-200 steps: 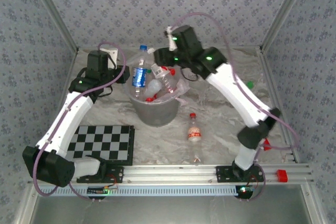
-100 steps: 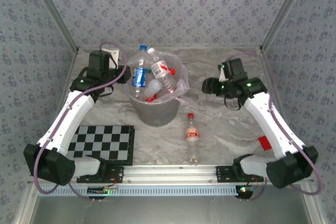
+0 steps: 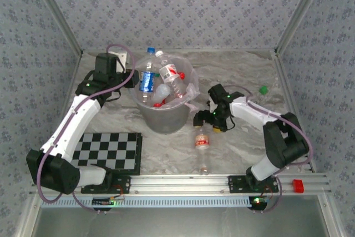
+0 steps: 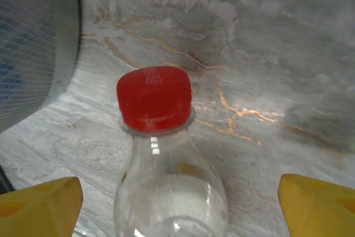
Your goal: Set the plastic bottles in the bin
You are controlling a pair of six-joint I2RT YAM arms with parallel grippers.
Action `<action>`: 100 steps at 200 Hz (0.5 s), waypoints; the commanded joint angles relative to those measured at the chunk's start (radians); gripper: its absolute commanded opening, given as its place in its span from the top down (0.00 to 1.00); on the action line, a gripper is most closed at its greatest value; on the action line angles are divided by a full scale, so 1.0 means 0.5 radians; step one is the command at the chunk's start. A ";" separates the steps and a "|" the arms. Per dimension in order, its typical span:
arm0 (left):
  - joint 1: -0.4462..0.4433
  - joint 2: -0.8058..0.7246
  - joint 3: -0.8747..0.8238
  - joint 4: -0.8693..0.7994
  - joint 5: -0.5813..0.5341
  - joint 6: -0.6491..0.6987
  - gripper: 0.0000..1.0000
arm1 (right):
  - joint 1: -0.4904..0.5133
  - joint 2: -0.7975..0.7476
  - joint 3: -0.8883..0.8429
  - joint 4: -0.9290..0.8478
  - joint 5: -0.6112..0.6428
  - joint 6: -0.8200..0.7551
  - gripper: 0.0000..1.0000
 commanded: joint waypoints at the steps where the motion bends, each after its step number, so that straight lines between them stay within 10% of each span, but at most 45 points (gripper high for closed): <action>1: 0.010 0.014 0.012 -0.048 -0.030 0.013 0.67 | 0.027 0.141 -0.039 0.093 -0.053 0.040 0.09; 100: 0.010 0.018 0.015 -0.052 -0.035 0.022 0.67 | -0.334 -0.325 0.104 -0.221 0.083 -0.136 0.51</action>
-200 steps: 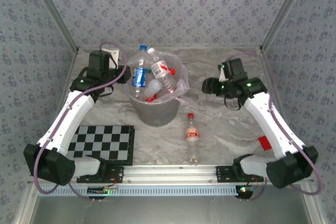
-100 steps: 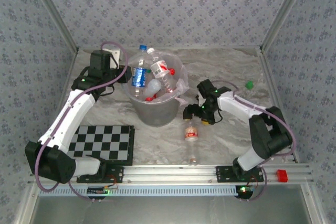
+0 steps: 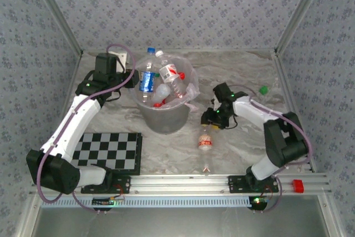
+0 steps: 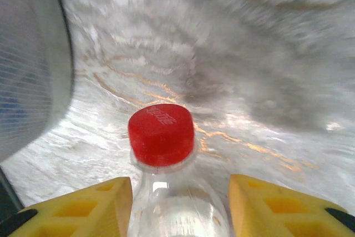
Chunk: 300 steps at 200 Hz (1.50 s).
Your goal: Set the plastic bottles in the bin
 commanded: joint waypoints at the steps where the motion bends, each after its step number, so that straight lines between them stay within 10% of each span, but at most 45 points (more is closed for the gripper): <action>1: 0.010 0.019 0.014 -0.052 -0.034 0.021 0.67 | -0.134 -0.206 0.132 -0.242 0.071 -0.121 0.51; 38: 0.010 0.015 0.014 -0.053 -0.016 0.018 0.67 | -0.297 -0.431 0.379 -0.447 0.095 -0.147 0.50; 72: 0.010 -0.001 0.014 -0.048 -0.016 0.014 0.67 | -0.038 -0.410 0.195 -0.445 0.108 -0.027 0.24; 142: 0.010 -0.007 0.014 -0.048 -0.012 0.018 0.67 | 0.319 0.023 -0.147 0.000 0.081 0.126 0.15; 255: 0.007 -0.008 0.019 -0.055 -0.025 0.032 0.67 | 0.032 -0.273 0.014 -0.272 0.269 -0.078 0.59; 300: 0.007 0.000 0.018 -0.052 -0.011 0.031 0.67 | -0.268 -0.522 0.723 -0.756 0.284 -0.316 0.64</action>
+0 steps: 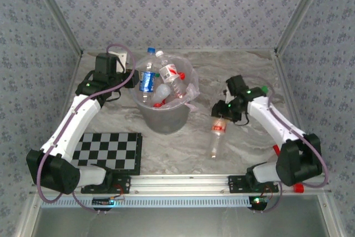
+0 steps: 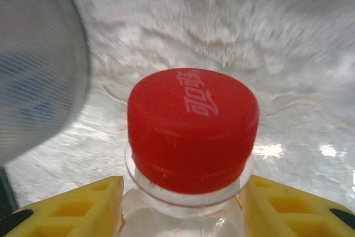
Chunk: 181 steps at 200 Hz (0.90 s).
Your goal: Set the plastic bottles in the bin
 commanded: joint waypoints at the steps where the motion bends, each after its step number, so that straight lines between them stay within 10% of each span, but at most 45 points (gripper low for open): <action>1: 0.007 0.002 0.018 -0.051 -0.011 0.028 0.67 | -0.119 -0.169 0.477 -0.340 0.056 -0.183 0.65; 74: 0.007 -0.022 0.020 -0.046 0.002 0.021 0.67 | -0.143 0.026 1.759 -0.027 0.011 -0.142 0.80; 181: -0.017 -0.040 0.011 -0.038 -0.010 0.005 0.67 | 0.820 1.061 2.527 -0.153 0.265 -0.451 0.86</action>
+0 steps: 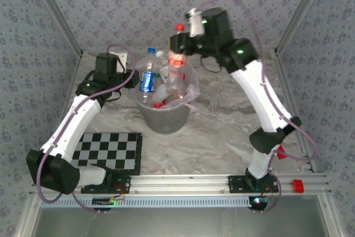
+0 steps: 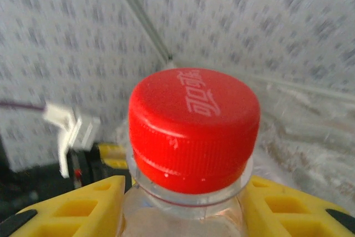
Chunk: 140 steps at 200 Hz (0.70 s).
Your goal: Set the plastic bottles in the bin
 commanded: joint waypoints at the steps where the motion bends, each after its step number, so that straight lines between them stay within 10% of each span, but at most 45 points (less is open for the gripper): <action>1: -0.008 -0.039 0.012 -0.037 -0.019 0.006 0.67 | 0.111 0.118 0.057 -0.166 0.124 -0.176 0.86; 98: -0.008 0.012 0.016 -0.050 -0.027 0.022 0.67 | 0.298 0.430 -0.260 -0.053 0.340 -0.209 0.86; 140: -0.008 -0.018 0.011 -0.044 -0.042 0.022 0.67 | 0.335 0.477 -0.003 -0.164 0.355 -0.230 0.57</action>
